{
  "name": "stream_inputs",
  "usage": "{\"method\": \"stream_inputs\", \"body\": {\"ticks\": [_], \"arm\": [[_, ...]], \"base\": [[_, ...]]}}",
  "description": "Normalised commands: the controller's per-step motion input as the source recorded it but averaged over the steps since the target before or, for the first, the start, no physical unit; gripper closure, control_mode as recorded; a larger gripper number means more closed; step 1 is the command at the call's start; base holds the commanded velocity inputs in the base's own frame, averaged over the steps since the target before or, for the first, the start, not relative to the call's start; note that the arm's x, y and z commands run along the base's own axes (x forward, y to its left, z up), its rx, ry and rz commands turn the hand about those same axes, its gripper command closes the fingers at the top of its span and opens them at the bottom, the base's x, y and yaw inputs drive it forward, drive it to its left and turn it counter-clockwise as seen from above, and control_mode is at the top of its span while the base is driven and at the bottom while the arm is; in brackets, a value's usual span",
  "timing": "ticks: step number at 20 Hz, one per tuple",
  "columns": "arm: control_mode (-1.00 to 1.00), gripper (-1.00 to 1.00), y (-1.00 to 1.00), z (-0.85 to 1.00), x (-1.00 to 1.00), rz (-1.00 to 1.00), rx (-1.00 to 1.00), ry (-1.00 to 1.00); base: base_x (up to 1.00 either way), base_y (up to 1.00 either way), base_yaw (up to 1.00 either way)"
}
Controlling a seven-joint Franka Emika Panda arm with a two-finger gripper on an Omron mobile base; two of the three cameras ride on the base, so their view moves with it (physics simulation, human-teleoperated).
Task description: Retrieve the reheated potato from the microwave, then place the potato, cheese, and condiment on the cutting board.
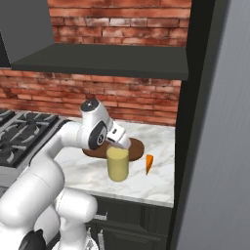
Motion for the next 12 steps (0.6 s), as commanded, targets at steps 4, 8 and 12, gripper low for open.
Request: {"method": "stream_inputs", "body": {"ticks": [4,8,12], "arm": [[-1.0,-1.0,-0.13,-0.09,0.18,0.0,0.0,-0.06],[-1.0,-1.0,-0.05,-0.13,0.17,0.0,0.0,-0.03],[-1.0,-1.0,-0.01,-0.11,0.1,0.0,0.0,-0.01]], "base": [[0.0,0.0,0.0],[0.0,0.0,0.0],[0.0,0.0,0.0]]}}
